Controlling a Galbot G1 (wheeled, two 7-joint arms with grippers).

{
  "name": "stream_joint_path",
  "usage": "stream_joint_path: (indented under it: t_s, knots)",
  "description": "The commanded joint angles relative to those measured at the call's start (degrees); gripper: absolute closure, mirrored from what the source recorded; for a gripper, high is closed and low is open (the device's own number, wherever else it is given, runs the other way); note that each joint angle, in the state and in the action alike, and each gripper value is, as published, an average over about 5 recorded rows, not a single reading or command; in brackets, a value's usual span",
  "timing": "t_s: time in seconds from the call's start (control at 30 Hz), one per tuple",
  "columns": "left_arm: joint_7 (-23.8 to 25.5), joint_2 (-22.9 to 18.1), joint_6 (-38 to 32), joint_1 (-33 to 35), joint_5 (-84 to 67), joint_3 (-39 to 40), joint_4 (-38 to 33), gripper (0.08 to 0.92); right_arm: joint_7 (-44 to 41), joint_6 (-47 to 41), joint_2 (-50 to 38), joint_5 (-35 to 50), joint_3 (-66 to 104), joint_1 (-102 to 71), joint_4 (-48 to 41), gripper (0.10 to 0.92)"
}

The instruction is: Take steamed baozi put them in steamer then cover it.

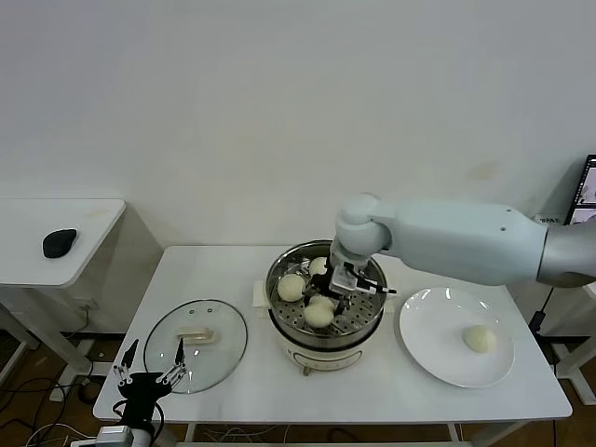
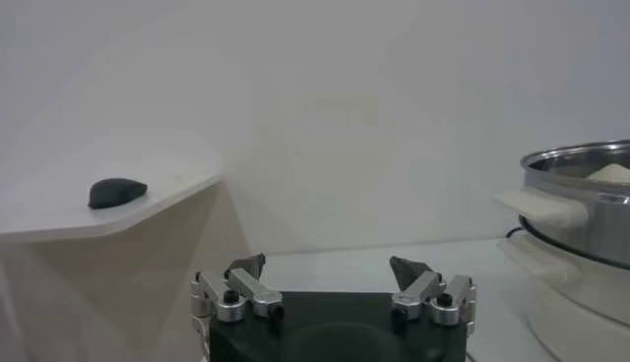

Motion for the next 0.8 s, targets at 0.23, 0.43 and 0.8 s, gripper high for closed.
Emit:
stream_joint_path:
  t_s: [0.23,0.43,0.8]
  knots:
    - [0.0,0.3,0.0,-0.2,-0.2,-0.1,-0.1,0.177,-0.4,2.3,-1.2,0.2,2.9,1.9,-1.7,0.225]
    - [0.0,0.9,0.1,-0.4,-0.3,0.0,-0.4,0.177,-4.6,-10.9,-7.0,8.0,3.9,9.0,-2.7,0.203]
    - [0.2,2.5,0.1,-0.8,-0.4,0.8,-0.4,0.177,-5.2,-36.8,-27.6,15.6,3.0,10.9,5.4,0.203]
